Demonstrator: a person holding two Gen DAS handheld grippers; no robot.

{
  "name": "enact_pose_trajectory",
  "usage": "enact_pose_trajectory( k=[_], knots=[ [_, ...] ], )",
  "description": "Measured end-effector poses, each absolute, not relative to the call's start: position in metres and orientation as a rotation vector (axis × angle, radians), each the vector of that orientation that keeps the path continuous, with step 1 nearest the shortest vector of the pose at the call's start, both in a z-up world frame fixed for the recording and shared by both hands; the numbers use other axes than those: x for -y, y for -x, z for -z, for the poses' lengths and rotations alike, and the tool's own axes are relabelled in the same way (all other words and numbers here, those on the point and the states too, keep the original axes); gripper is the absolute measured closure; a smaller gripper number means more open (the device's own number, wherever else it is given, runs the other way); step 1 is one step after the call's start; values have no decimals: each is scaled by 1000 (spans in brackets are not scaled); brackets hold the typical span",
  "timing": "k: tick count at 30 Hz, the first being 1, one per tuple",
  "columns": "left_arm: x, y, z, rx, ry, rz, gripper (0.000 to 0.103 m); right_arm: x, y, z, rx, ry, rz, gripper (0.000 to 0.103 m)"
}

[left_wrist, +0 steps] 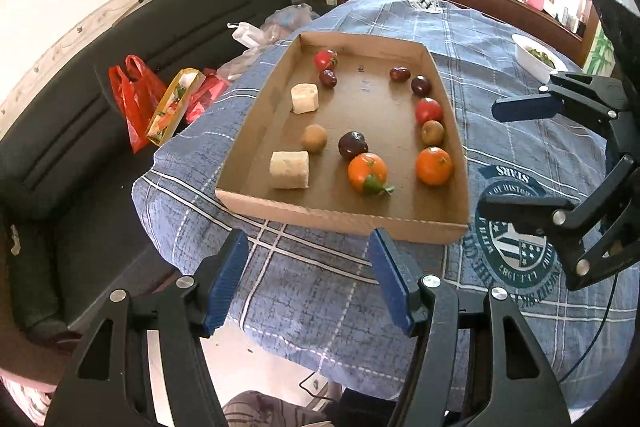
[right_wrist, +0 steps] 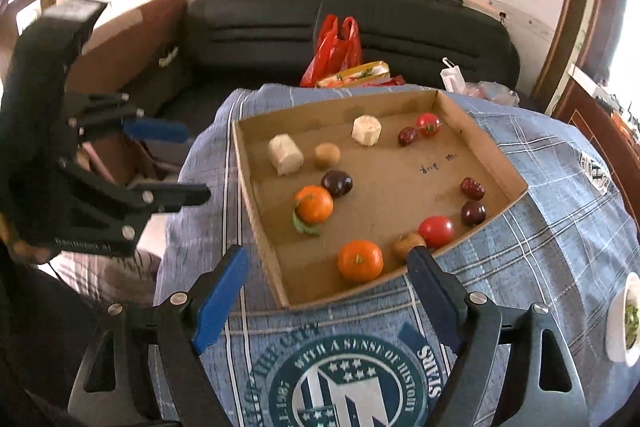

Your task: Organize fruits

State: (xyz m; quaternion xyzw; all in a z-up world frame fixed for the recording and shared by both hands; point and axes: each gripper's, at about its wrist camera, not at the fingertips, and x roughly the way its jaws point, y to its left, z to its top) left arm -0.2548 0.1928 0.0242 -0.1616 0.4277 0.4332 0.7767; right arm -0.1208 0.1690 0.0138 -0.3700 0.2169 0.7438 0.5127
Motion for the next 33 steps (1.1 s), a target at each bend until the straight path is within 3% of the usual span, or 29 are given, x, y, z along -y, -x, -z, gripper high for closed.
enact_pose_trajectory(
  k=[33],
  knots=[
    [-161,263,-31,-884,286,-940,41,-145,133,-6,-469,976,-1804,20]
  ],
)
